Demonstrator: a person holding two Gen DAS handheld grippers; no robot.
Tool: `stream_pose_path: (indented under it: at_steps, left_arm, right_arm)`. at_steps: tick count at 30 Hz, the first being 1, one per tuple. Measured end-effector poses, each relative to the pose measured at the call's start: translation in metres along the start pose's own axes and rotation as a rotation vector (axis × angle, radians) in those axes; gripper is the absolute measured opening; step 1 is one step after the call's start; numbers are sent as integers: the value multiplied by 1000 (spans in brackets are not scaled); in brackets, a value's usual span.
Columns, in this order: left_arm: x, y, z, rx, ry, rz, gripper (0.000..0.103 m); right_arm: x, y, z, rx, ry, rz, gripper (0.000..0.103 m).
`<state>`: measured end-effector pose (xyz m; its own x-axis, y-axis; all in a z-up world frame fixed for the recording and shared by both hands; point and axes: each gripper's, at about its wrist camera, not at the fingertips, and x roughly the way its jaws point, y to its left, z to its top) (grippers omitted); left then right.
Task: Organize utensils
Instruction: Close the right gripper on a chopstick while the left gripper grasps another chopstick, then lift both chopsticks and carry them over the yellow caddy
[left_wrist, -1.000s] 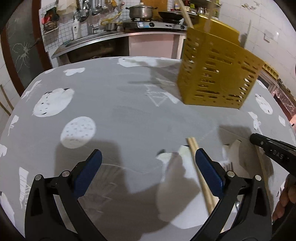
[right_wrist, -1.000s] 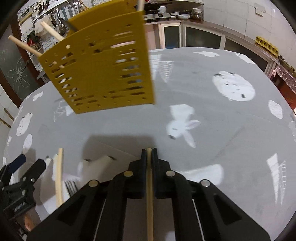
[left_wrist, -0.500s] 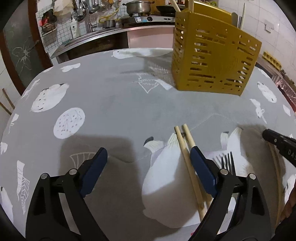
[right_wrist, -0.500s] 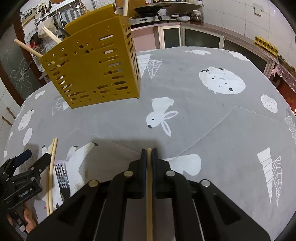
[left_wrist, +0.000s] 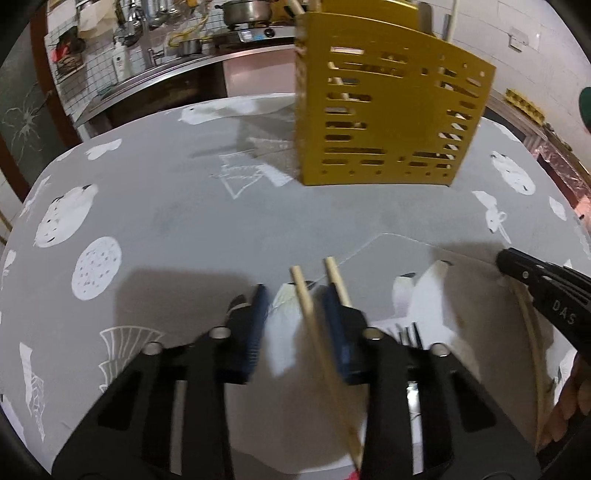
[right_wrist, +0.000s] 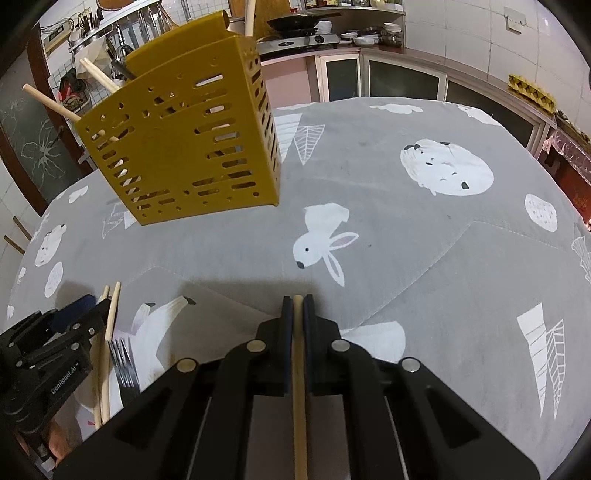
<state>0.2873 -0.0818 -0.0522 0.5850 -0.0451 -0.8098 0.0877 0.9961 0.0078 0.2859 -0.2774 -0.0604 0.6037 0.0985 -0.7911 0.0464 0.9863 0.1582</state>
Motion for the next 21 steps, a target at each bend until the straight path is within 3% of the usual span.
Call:
stream_pose_path:
  at_steps: [4,12,21]
  left_arm:
    - [0,-3,-1,10,-2,-19,10]
    - [-2,-1,3,-11,-7,-40,6]
    - [-51,8,9,-7,-146,-44,4]
  right_arm:
    - [-2,-2,-1,0,-7,4,6]
    - [-19,-6,0,15,-56,25,6]
    - [-54,-11,4,40,-160,63,6]
